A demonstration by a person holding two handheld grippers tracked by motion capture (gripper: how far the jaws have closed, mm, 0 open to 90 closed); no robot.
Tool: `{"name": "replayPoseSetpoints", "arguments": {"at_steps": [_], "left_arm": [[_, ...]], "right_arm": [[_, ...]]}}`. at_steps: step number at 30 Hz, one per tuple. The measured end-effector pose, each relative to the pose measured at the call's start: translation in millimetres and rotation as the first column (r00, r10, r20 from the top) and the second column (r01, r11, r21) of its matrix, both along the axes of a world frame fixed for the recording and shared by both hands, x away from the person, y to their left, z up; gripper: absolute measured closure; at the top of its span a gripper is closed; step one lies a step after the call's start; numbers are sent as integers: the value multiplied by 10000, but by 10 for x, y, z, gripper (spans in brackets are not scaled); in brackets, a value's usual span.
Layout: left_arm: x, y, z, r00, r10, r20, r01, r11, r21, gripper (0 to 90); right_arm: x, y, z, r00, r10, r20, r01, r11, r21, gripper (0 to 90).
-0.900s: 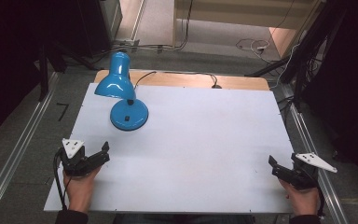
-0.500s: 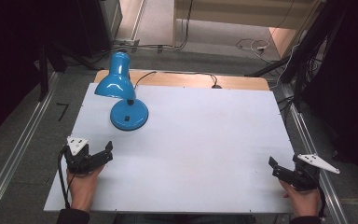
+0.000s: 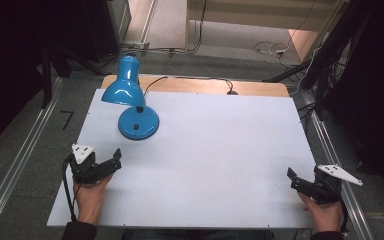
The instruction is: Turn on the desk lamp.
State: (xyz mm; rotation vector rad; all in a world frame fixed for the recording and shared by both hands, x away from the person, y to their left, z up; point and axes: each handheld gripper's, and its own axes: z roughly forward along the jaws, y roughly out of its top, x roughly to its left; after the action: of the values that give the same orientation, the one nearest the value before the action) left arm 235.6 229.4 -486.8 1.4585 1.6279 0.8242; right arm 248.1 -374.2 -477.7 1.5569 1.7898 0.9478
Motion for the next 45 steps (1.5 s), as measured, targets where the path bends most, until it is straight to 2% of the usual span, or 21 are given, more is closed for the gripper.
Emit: {"name": "replayPoseSetpoints", "arguments": {"at_steps": [8,22,29,45], "left_arm": [[61,-4,6,9999,111,-1,-111,9999,-42,68],[139,-29,-10,9999,-60,-98,60,10000,-4,70],[206,-107,-24,9994,-235,-240,238,9996,130,71],[361,-147,-2,9998,-165,-146,166,9999,36,77]], "right_arm": [[5,-8,-13,10000,-38,-41,37,10000,-62,50],[23,7,-28,9999,-19,-134,17,9999,-114,50],[28,5,-35,9998,-9,-175,7,9999,-133,50],[42,3,-59,9995,23,-300,-26,10000,-96,51]]}}
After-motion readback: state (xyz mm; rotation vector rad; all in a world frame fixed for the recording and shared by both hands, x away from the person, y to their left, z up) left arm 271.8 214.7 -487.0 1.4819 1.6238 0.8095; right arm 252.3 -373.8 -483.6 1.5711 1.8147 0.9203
